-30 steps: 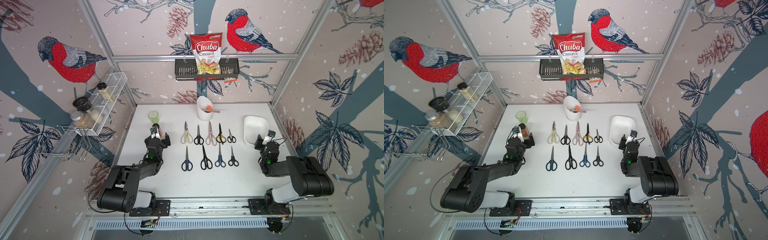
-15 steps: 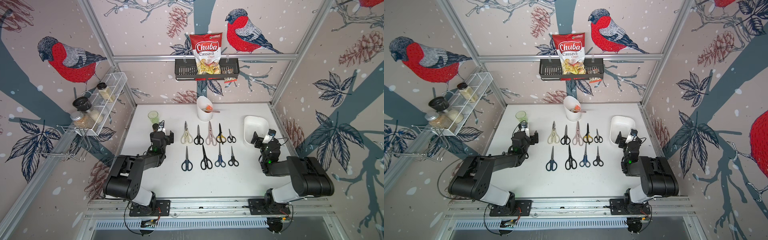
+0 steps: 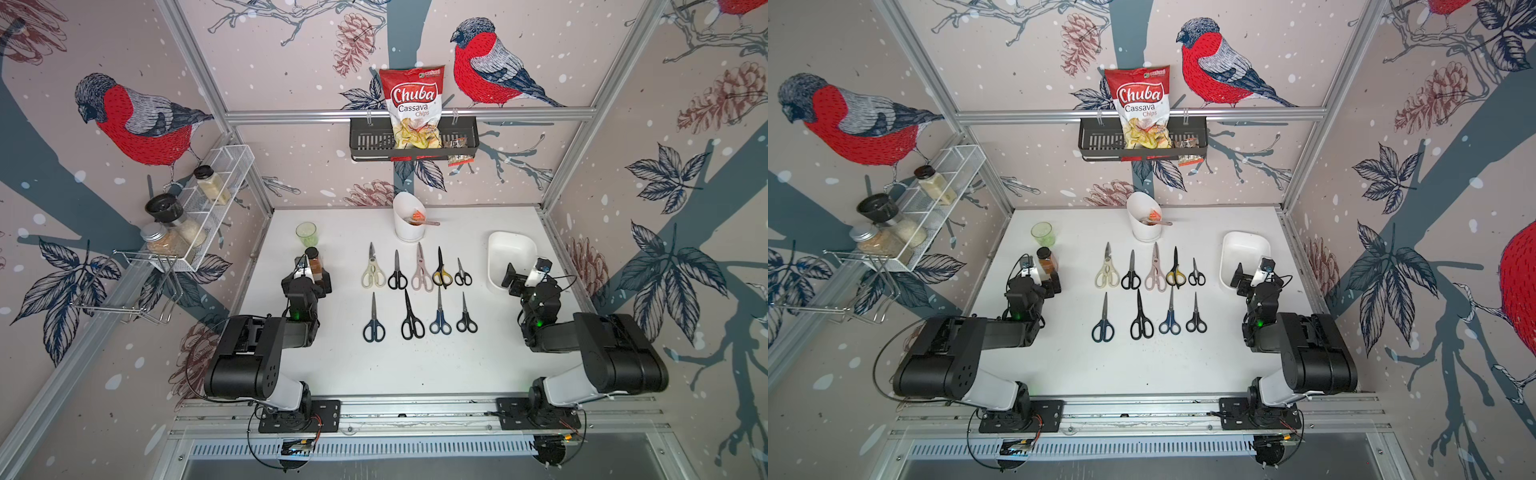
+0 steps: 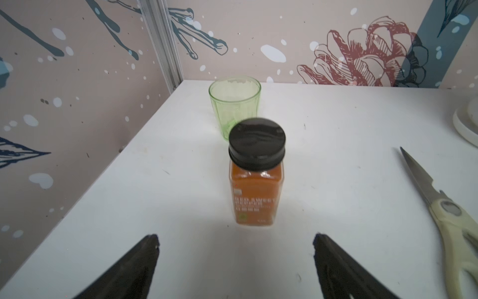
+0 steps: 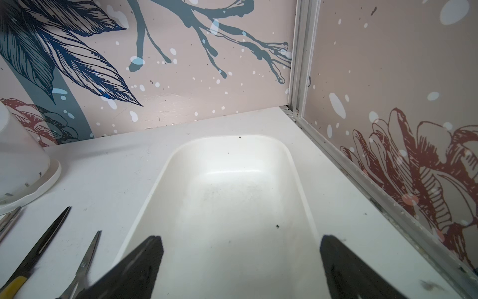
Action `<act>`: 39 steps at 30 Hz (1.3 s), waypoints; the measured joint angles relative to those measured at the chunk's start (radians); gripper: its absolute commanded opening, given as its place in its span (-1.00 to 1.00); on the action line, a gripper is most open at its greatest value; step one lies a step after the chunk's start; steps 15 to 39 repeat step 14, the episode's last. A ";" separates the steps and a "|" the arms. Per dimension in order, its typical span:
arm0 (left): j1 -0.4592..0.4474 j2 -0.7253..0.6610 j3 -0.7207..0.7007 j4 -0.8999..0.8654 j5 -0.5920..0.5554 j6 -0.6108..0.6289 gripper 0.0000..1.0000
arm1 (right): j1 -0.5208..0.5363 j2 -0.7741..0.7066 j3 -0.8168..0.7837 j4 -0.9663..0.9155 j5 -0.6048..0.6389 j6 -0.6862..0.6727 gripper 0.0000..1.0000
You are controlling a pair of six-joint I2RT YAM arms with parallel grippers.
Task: Take the scissors out of the storage box
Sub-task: Reset both arms
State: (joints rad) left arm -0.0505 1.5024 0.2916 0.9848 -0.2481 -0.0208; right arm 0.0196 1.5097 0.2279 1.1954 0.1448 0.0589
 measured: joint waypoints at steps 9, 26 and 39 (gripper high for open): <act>-0.010 0.025 -0.043 0.167 -0.018 -0.005 0.96 | 0.000 0.005 0.000 0.003 -0.002 0.000 1.00; -0.004 0.023 -0.042 0.185 -0.014 -0.006 0.96 | -0.002 0.008 0.002 0.000 -0.005 0.000 1.00; -0.004 0.023 -0.042 0.185 -0.014 -0.006 0.96 | -0.002 0.008 0.002 0.000 -0.005 0.000 1.00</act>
